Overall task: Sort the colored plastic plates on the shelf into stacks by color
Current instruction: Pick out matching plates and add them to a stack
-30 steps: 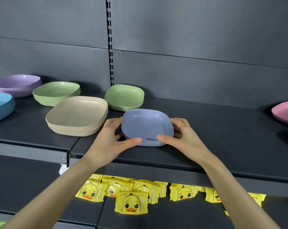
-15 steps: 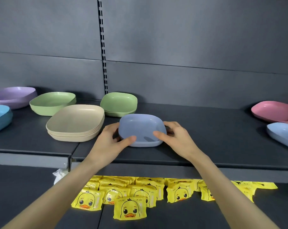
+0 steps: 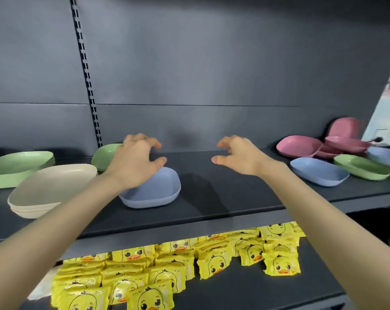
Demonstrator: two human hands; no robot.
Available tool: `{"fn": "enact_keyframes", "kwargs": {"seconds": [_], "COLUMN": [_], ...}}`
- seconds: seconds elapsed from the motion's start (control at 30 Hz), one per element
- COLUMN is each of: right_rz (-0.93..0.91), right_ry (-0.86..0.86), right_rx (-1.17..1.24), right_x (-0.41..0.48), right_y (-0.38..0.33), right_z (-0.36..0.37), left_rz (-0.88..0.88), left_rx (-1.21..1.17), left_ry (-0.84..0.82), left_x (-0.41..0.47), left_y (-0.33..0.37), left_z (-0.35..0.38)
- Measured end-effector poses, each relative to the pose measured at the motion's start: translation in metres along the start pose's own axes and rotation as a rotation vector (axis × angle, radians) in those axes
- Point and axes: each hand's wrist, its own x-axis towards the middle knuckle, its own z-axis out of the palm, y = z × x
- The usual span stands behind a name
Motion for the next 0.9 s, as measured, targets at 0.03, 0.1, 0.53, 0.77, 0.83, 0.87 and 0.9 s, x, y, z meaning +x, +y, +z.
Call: {"fn": "enact_keyframes", "kwargs": {"seconds": [0.03,0.1,0.53,0.77,0.83,0.87,0.9], "right_rz": [-0.005,-0.011,-0.004,0.045,0.053,0.058,0.066], "right_ry": [0.004,0.021,0.199,0.205,0.213,0.220,0.227], "right_rx": [-0.023,-0.056,-0.250,-0.295,-0.309,-0.316,-0.320], "right_x": [-0.003,-0.010,-0.102,-0.149,-0.156,-0.158,-0.160], "right_y": [0.003,0.011,0.142,0.231,0.254,0.265,0.275], "right_z": [-0.009,-0.027,-0.151,-0.178,-0.184,-0.188,-0.192], "left_rz": [0.016,0.064,0.368,0.438,0.462,0.475,0.488], "left_rx": [0.002,-0.006,0.015,0.010,0.004,0.001,-0.002], "left_ry": [-0.007,-0.040,0.048,-0.002,-0.017,-0.028,-0.037], "left_x": [0.004,0.011,0.012,-0.001,0.004,0.008,0.012], "left_y": [0.009,0.029,0.239,0.330,0.350,0.360,0.370], "left_z": [-0.002,-0.003,0.034,0.087,0.100,0.106,0.112]}}
